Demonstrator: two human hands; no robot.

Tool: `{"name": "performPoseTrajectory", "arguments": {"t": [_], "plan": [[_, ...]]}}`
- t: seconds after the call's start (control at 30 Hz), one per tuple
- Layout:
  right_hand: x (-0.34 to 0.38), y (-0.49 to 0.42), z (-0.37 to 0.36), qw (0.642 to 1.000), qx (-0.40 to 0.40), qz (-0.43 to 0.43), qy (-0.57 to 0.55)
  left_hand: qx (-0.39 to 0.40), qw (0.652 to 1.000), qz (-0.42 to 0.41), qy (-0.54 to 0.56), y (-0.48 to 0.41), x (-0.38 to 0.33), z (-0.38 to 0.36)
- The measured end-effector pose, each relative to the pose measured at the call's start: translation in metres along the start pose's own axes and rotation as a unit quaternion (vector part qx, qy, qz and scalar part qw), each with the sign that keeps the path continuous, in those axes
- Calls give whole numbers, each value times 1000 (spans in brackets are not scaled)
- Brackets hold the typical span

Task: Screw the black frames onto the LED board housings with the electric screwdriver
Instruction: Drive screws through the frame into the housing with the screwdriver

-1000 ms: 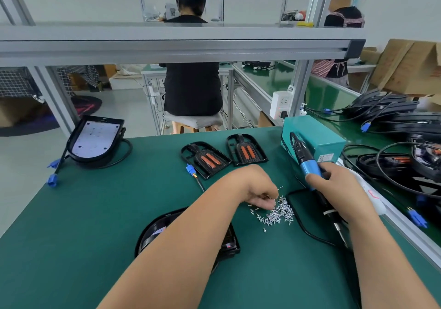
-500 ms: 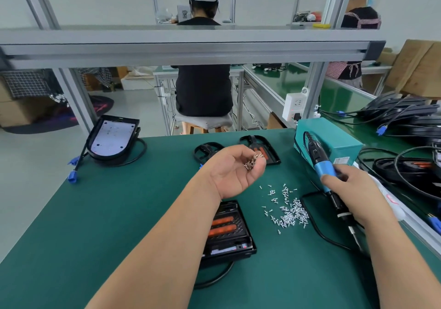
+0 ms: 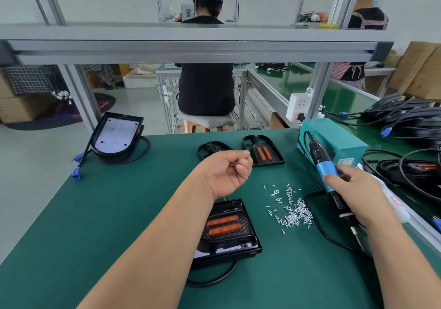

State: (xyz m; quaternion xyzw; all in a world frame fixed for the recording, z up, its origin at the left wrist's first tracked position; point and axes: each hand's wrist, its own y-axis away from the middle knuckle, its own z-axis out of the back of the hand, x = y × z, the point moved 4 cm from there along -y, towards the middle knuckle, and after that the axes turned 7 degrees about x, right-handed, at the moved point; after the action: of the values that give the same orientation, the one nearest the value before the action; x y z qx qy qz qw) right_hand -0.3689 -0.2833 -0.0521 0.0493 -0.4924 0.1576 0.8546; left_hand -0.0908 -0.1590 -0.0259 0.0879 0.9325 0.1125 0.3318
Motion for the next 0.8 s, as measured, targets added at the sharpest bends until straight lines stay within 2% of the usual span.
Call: {"name": "performPoseTrajectory", "arguments": {"t": [0.13, 0.37, 0.53, 0.67, 0.8], "plan": [[1, 1, -2, 999, -4, -12, -33, -15, 1000, -1, -9, 3, -1, 6], [-6, -2, -1, 982, 6, -51, -180, -27, 995, -43, -83, 28, -21, 22], [-6, -6, -11, 950, 17, -54, -307, -68, 977, -71, -190, 55, -35, 53], [5, -7, -21, 920, 48, -39, -388, -104, 967, -93, -213, 70, -37, 84], [25, -4, -33, 880, 84, -46, -464, -109, 959, -109, -240, 77, -25, 107]]}}
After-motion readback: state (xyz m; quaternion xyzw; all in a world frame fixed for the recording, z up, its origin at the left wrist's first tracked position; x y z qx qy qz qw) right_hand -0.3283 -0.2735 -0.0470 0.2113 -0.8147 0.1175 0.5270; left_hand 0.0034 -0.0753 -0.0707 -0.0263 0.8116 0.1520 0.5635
